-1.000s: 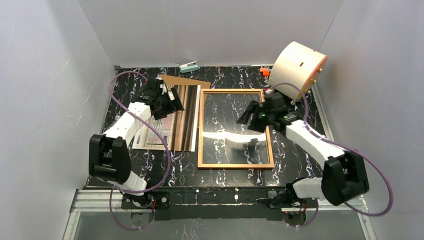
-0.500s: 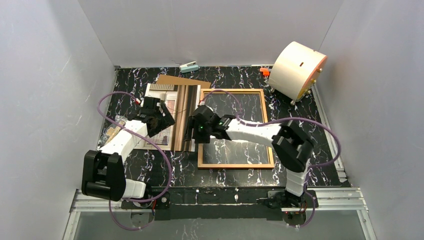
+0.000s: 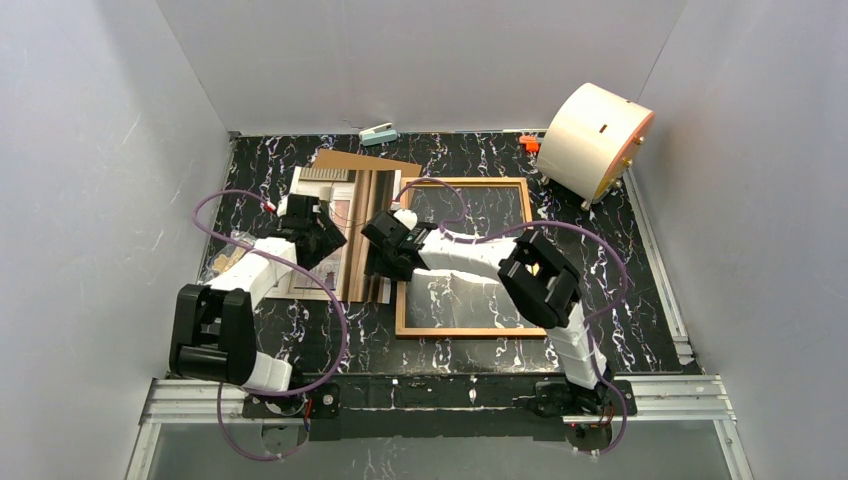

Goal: Put the photo into the frame
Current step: Pick up the photo at the center of the board.

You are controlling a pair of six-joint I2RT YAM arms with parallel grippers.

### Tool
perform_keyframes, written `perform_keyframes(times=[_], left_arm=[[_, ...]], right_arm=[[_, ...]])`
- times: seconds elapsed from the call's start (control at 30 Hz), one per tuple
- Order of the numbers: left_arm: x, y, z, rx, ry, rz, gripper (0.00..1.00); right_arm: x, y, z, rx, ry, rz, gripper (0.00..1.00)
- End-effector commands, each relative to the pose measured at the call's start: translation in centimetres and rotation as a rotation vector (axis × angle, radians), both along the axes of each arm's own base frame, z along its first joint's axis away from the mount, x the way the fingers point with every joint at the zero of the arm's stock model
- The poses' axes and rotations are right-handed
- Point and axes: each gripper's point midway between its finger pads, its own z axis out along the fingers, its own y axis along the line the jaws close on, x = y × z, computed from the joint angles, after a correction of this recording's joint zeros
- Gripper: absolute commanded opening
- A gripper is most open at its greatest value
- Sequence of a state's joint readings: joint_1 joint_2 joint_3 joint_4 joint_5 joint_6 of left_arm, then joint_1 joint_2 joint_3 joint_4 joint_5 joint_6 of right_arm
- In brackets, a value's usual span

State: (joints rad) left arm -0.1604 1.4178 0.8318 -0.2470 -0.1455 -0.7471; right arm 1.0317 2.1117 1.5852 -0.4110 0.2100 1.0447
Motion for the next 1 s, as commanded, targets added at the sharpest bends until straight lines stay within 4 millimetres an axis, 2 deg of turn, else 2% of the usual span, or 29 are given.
perform_keyframes(times=[0.0, 0.17, 0.3, 0.5, 0.63, 0.73, 0.83, 0.97], left_arm=[[-0.4, 0.6, -1.6, -0.002, 0.037, 0.019, 0.69], [-0.4, 0.6, -2.0, -0.039, 0.055, 0.021, 0.68], [-0.3, 1.1, -2.4, -0.013, 0.087, 0.030, 0.63], [-1.1, 1.6, -4.2, 0.015, 0.149, 0.034, 0.59], [-1.5, 2.1, -4.5, 0.034, 0.166, 0.041, 0.58], [-1.7, 2.2, -4.7, 0.042, 0.173, 0.043, 0.58], [-2.1, 2.2, -5.1, 0.042, 0.193, 0.042, 0.58], [-2.7, 2.7, -5.7, 0.063, 0.228, 0.069, 0.58]], right_arm=[[1.0, -0.4, -0.2, -0.066, -0.029, -0.052, 0.66], [1.4, -1.3, -0.8, -0.167, -0.047, -0.085, 0.66], [1.4, -1.8, -1.6, -0.236, -0.038, -0.101, 0.66], [1.6, -1.8, -2.3, -0.249, -0.037, -0.106, 0.66], [1.6, -1.8, -2.2, -0.253, -0.039, -0.106, 0.66], [1.1, -0.8, -2.4, -0.201, -0.005, -0.077, 0.66], [-0.4, 0.5, -2.8, -0.105, 0.072, -0.042, 0.66], [-1.8, 2.0, -1.6, 0.022, 0.147, -0.041, 0.65]])
